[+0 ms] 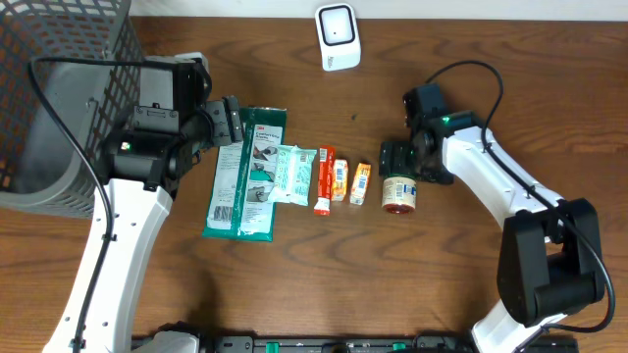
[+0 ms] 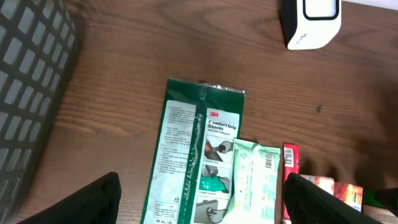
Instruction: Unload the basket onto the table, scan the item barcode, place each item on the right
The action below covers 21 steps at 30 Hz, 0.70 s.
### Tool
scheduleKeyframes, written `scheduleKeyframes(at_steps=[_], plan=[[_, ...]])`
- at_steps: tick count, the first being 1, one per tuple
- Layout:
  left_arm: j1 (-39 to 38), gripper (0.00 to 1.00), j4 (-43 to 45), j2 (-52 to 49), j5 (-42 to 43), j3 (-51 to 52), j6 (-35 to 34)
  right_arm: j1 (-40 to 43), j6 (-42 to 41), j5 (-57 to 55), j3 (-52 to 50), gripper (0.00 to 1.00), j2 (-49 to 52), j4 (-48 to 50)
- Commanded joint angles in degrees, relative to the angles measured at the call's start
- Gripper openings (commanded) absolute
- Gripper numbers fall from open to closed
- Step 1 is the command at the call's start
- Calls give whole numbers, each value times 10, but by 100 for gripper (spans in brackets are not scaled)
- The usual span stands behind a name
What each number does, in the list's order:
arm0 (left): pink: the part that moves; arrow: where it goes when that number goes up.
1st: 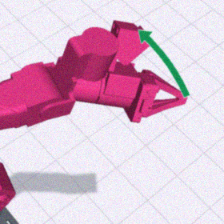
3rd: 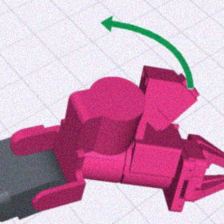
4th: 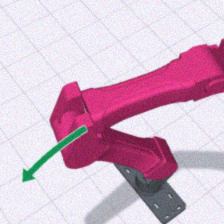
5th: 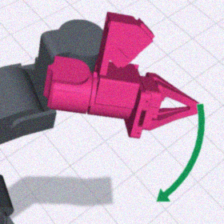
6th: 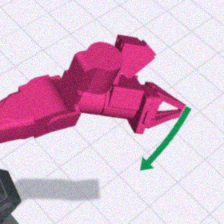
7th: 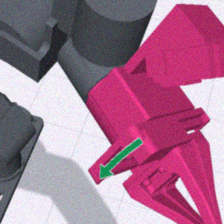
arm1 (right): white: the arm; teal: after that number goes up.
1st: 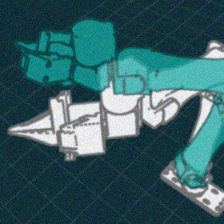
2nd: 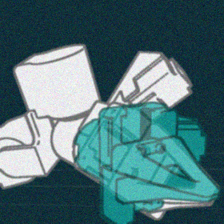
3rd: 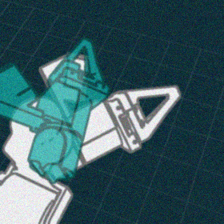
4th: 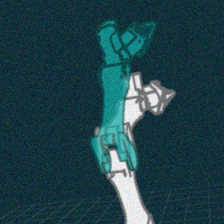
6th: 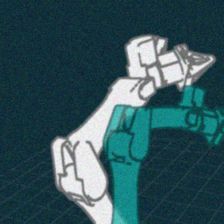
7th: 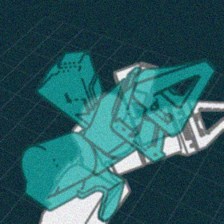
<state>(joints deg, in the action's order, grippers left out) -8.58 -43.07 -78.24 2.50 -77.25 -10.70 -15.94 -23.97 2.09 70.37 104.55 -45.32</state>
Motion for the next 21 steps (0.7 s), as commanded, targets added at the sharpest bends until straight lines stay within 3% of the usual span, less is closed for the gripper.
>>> scheduleKeyframes(at_steps=[1, 7, 10, 15, 21], plan=[[0, 84, 0, 0, -1, 1, -3, -3, -9, -5, -27, 97, 0, 25], [0, 84, 0, 0, -1, 1, -3, -3, -9, -5, -72, 96, 0, 92], [0, 84, 0, 0, -1, 1, -3, -3, -9, -5, -73, 86, 0, 91], [0, 84, 0, 0, -1, 1, -3, -2, -9, -5, -73, 83, -1, 89], [0, 84, 0, 0, -1, 1, -3, -2, -8, -6, -69, 70, -3, 88]])
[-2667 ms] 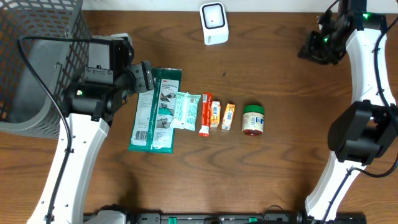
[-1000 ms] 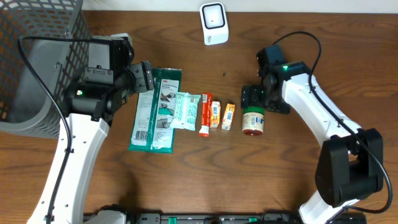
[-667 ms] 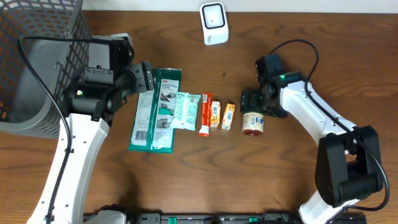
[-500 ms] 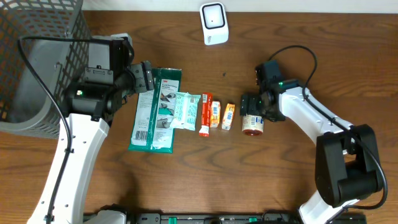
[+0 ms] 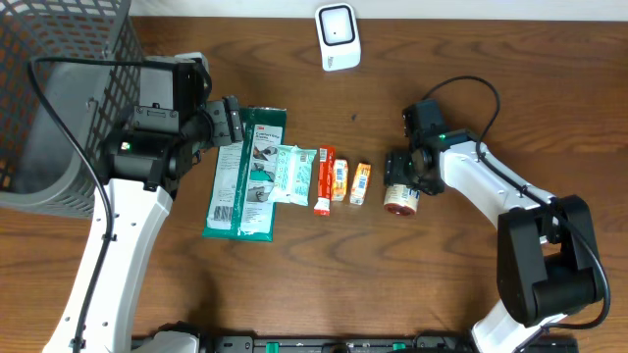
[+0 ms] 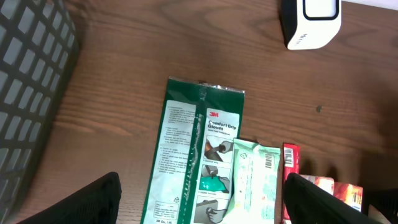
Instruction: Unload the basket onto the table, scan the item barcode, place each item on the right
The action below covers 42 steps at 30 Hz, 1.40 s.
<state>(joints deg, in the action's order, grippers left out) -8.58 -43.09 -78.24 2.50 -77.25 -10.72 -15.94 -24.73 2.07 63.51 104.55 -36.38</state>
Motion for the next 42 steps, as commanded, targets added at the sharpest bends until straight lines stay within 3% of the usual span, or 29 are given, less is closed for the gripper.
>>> scheduleKeyframes(at_steps=[1, 8, 21, 30, 33, 42], plan=[[0, 84, 0, 0, -1, 1, -3, -1, 0, -6, 2, 69, -7, -3], [0, 84, 0, 0, -1, 1, -3, 5, 6, -7, 3, 60, -50, -9], [0, 84, 0, 0, -1, 1, -3, 5, 38, -116, 3, 59, -170, 1], [0, 84, 0, 0, -1, 1, -3, -13, 43, -184, -6, 58, -131, 88], [0, 84, 0, 0, -1, 1, -3, -28, 53, -223, -6, 53, -108, 127], [0, 84, 0, 0, -1, 1, -3, -74, 68, -325, -6, 56, -42, 222]])
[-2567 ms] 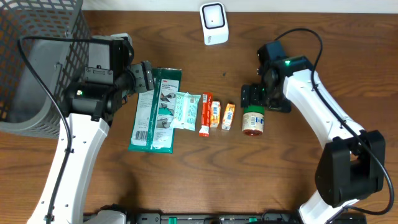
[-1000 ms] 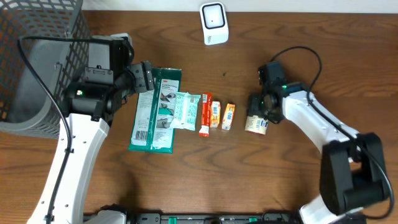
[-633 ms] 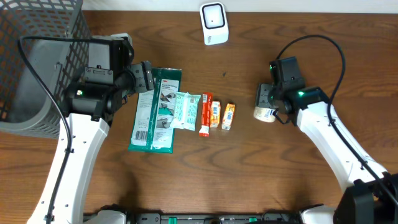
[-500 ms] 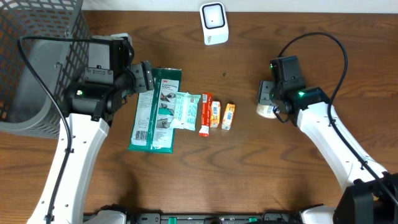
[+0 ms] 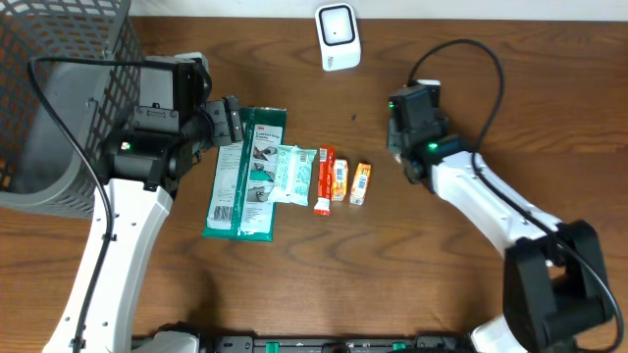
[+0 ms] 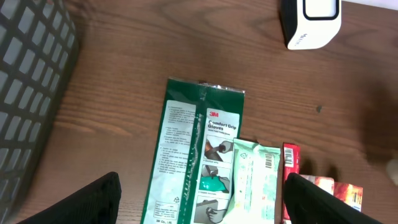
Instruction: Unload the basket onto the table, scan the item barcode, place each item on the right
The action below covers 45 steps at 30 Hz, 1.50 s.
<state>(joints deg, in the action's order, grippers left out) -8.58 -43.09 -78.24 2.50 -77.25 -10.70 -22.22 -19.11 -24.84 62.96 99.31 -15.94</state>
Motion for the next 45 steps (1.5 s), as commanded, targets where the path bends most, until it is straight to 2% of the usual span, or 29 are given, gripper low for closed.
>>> scheduleKeyframes(at_steps=[1, 4, 9, 12, 17, 20, 25, 31, 38, 41, 45], plan=[[0, 84, 0, 0, -1, 1, -3, -13, 12, -53, -1, 55, 14, 24], [0, 84, 0, 0, -1, 1, -3, -14, 4, -50, -1, 54, 23, 31], [0, 84, 0, 0, -1, 1, -3, -14, -1, -40, -1, 62, 26, 31], [0, 84, 0, 0, -1, 1, -3, -14, -1, -40, -1, 71, 26, 24], [0, 84, 0, 0, -1, 1, -3, -14, -1, -27, -1, 93, 26, 2], [0, 84, 0, 0, -1, 1, -3, -14, -1, -25, -1, 99, 26, -5], [0, 84, 0, 0, -1, 1, -3, -9, 61, 25, 12, 99, -2, -25], [0, 84, 0, 0, -1, 1, -3, 17, 57, 123, 103, 99, -85, -170], [0, 84, 0, 0, -1, 1, -3, 61, -4, 177, 197, 99, -128, -357], [0, 84, 0, 0, -1, 1, -3, 81, -34, 187, 192, 99, -125, -392], [0, 84, 0, 0, -1, 1, -3, 98, -75, 231, 154, 99, -118, -384]])
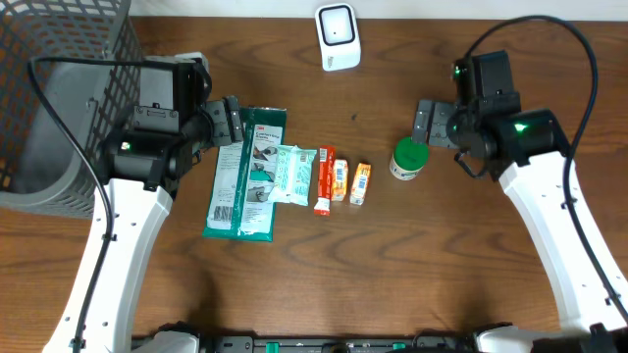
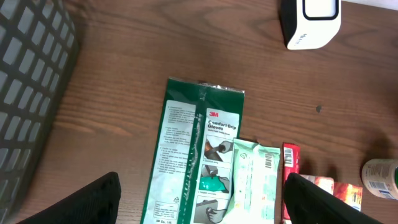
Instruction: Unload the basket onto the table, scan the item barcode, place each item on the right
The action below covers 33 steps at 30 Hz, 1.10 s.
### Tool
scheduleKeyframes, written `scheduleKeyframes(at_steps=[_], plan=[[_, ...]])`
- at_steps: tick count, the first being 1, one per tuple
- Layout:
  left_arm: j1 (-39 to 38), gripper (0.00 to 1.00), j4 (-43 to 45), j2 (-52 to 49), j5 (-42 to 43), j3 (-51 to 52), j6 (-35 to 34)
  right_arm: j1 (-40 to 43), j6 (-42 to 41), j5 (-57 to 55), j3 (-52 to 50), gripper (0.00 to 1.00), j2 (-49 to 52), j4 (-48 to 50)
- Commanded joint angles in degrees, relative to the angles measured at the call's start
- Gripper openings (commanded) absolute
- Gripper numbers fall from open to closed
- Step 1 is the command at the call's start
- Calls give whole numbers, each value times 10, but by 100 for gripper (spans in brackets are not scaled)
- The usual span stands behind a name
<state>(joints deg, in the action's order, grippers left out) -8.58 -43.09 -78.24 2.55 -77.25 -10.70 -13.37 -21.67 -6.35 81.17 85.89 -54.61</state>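
Note:
A small jar (image 1: 405, 161) with a green lid and a pale label hangs right of the row of items, lid turned up; it also shows at the right edge as the jar (image 2: 380, 178). My right gripper (image 1: 416, 145) reaches down-left onto it and looks shut on it. The white barcode scanner (image 1: 337, 37) stands at the far middle of the table, seen too as the scanner (image 2: 311, 22). My left gripper (image 2: 202, 208) is open above the green gloves pack (image 2: 200, 155), with nothing between its fingers (image 2: 93, 200).
A dark wire basket (image 1: 59, 88) fills the far left corner. On the table lie the gloves pack (image 1: 245, 175), a pale wipes pouch (image 1: 287, 174), a red tube (image 1: 325, 178) and two small orange boxes (image 1: 340, 179) (image 1: 360, 183).
My right arm has swung from near the scanner side to the right, and the jar, hidden then, now shows below its gripper with the green lid up. The left arm has not moved.
The jar first lay on the table right of the orange boxes with my right gripper just behind it. Then the gripper was down on the jar. Then jar and table spot were empty of it, the arm nearer the scanner. Now the jar hangs further right.

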Motion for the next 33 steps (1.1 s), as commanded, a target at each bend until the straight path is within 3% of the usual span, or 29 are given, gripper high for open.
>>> scheduleKeyframes(at_steps=[1, 7, 14, 20, 22, 23, 26, 33], plan=[[0, 84, 0, 0, -2, 1, -3, 10, -52, 57, -44, 99, 19, 16], [0, 84, 0, 0, -2, 1, -3, 9, -57, 82, -129, 99, 38, 92], [0, 84, 0, 0, -2, 1, -3, 9, -156, 101, -180, 99, 48, 112], [0, 84, 0, 0, -2, 1, -3, 9, -159, 170, -209, 96, 48, 110], [0, 84, 0, 0, -2, 1, -3, 9, -156, 169, -220, 82, 48, 111], [0, 84, 0, 0, -2, 1, -3, 9, -155, 170, -226, 69, 48, 111], [0, 84, 0, 0, -2, 1, -3, 8, -155, 169, -247, 2, 48, 113], [0, 84, 0, 0, -2, 1, -3, 5, -130, 129, -322, 1, 48, 257]])
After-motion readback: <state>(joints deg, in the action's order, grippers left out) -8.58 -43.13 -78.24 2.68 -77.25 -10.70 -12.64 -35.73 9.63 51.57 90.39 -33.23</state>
